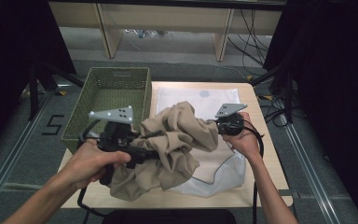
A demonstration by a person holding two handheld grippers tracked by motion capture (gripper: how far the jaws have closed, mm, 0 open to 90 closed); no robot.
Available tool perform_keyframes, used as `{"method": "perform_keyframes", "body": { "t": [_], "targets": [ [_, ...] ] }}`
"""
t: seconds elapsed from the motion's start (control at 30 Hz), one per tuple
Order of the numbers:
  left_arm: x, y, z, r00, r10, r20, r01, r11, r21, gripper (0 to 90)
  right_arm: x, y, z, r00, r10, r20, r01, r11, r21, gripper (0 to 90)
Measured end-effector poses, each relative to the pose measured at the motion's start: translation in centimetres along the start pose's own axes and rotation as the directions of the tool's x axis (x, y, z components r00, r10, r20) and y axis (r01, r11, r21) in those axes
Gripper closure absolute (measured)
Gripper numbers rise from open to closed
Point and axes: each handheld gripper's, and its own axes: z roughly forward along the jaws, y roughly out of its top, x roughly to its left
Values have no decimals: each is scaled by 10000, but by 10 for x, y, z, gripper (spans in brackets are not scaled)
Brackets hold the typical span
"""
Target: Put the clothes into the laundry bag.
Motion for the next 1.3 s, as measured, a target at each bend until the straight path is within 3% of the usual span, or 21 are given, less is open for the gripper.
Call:
{"method": "perform_keyframes", "body": {
  "t": [0.07, 0.1, 0.17, 0.23, 0.3, 0.37, 0.4, 0.43, 0.47, 0.5, 0.53, 0.63, 0.77, 0.9, 0.93, 1.03, 1.1, 1.13, 1.23, 1.27, 1.3],
  "targets": [
    [1, -4, 6, 9998, -203, 66, 202, 9997, 125, 663, -1, 0, 0, 9999, -106, 21, 107, 9999, -88, 896],
    [8, -13, 18, 9981, -481, 381, 470, 9984, 303, 662, -2, 0, -2, 10000, -21, 37, 21, 9999, -111, 896],
    [14, -22, 30, 9974, -469, 556, 439, 9976, 537, 661, -2, 0, -4, 9999, 99, 36, -99, 9999, -129, 896],
    [22, -34, 47, 9928, -965, 704, 923, 9939, 608, 660, -4, 1, -6, 10000, -27, 30, 28, 9996, -293, 896],
    [26, -40, 56, 9911, -1156, 662, 1102, 9906, 809, 659, -5, 1, -6, 10000, 84, 41, -83, 9995, -298, 897],
    [40, -55, 86, 9824, -1811, 463, 1760, 9795, 983, 657, -5, 1, -7, 10000, 41, 49, -40, 9996, -274, 897],
    [46, -59, 95, 9830, -1810, 325, 1768, 9788, 1034, 657, -5, 1, -7, 10000, 40, 66, -39, 9996, -268, 896],
    [52, -61, 104, 9879, -1550, 23, 1536, 9807, 1207, 657, -5, 1, -8, 10000, 70, 61, -69, 9997, -240, 897],
    [58, -62, 111, 9954, -778, -563, 854, 9850, 1499, 656, -4, 1, -8, 9999, 105, 57, -103, 9997, -225, 897],
    [63, -63, 117, 9939, -345, -1050, 530, 9826, 1781, 656, -3, 1, -9, 9998, 174, 88, -173, 9997, -179, 896],
    [68, -63, 123, 9931, -320, -1129, 532, 9804, 1896, 654, -3, 1, -10, 9999, 99, 102, -97, 9998, -190, 896],
    [81, -61, 134, 9890, -1005, -1088, 1172, 9802, 1597, 652, -1, 3, -12, 9999, -63, 94, 65, 9997, -225, 896],
    [88, -61, 147, 9920, -776, -1000, 971, 9733, 2082, 650, 2, 4, -13, 10000, -86, -1, 86, 9998, -176, 897],
    [81, -68, 177, 9984, -346, -441, 462, 9532, 2989, 648, 3, 5, -14, 9995, -305, 42, 306, 9993, -192, 896],
    [82, -68, 181, 9976, -439, -537, 576, 9559, 2881, 647, 5, 5, -15, 9998, -183, 15, 183, 9997, -135, 897],
    [95, -59, 181, 9900, -601, -1276, 934, 9573, 2737, 647, 6, 6, -19, 9997, -259, 30, 259, 9995, -197, 897],
    [97, -47, 174, 9735, 278, -2271, 384, 9587, 2819, 647, 10, 6, -23, 9999, -111, 5, 112, 9997, -229, 898],
    [96, -41, 169, 9667, 508, -2508, 215, 9606, 2772, 644, 11, 8, -25, 9994, -353, -49, 352, 9989, -310, 898],
    [98, -32, 162, 9666, 270, -2547, 412, 9652, 2584, 641, 14, 14, -31, 9986, -537, 1, 536, 9971, -539, 898],
    [102, -32, 163, 9632, 473, -2645, 298, 9595, 2802, 639, 15, 15, -33, 9981, -607, 50, 609, 9965, -565, 898],
    [107, -34, 166, 9555, 549, -2898, 345, 9550, 2946, 637, 17, 16, -34, 9978, -660, 23, 660, 9964, -539, 898]
  ]
}}
